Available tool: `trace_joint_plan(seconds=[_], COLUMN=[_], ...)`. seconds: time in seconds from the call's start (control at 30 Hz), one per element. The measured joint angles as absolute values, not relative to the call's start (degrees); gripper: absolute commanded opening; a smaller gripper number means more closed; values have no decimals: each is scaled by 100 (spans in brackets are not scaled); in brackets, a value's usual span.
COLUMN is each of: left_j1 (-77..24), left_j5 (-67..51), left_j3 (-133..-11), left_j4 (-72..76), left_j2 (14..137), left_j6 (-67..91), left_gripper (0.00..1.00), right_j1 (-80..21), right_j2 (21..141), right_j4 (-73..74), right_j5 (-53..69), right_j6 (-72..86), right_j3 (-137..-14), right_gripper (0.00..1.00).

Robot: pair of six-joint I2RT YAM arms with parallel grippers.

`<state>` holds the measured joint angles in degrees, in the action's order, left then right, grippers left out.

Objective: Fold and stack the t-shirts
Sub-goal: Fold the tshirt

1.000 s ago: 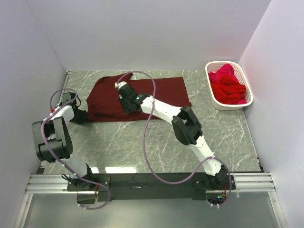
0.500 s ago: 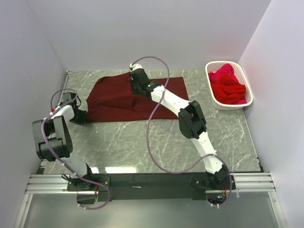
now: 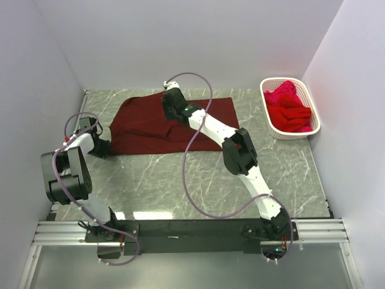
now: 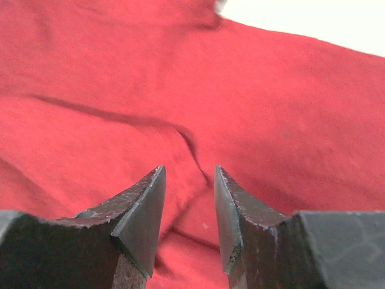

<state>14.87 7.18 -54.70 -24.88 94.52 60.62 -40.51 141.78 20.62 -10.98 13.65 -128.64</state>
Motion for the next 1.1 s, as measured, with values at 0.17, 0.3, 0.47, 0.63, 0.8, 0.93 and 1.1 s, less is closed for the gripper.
trace_joint_plan(seconds=[0.17, 0.3, 0.47, 0.63, 0.8, 0.93, 1.1], left_j1=[1507, 1557, 1573, 1575, 1581, 1584, 1584], left_j5=[716, 672, 628, 626, 589, 582, 582], left_j3=[-5529, -5531, -5531, -5531, -5531, -5531, -5531], left_j4=[-2576, -2596, -2593, -2593, -2585, -2576, -2576], left_j2=[9467, 9467, 9465, 9441, 9369, 9347, 9347], left_j6=[6010, 6001, 5935, 5913, 5896, 5894, 5848], left_gripper=[33, 31, 27, 22, 18, 18, 16], right_j1=[-3992, -3752, -2995, -2213, -1507, -1334, -1341], right_j2=[13677, 12302, 10151, 9349, 9362, 9585, 9754], right_j4=[2449, 2735, 2827, 2788, 2536, 2357, 2097], right_j5=[-1522, -1785, -1887, -1839, -1374, -1302, -1188], right_j6=[1597, 2290, 3192, 3684, 3830, 3839, 3924], right_j3=[-12160, -10300, -7725, -6445, -5524, -5586, -5618], right_gripper=[45, 47, 48, 47, 47, 45, 45])
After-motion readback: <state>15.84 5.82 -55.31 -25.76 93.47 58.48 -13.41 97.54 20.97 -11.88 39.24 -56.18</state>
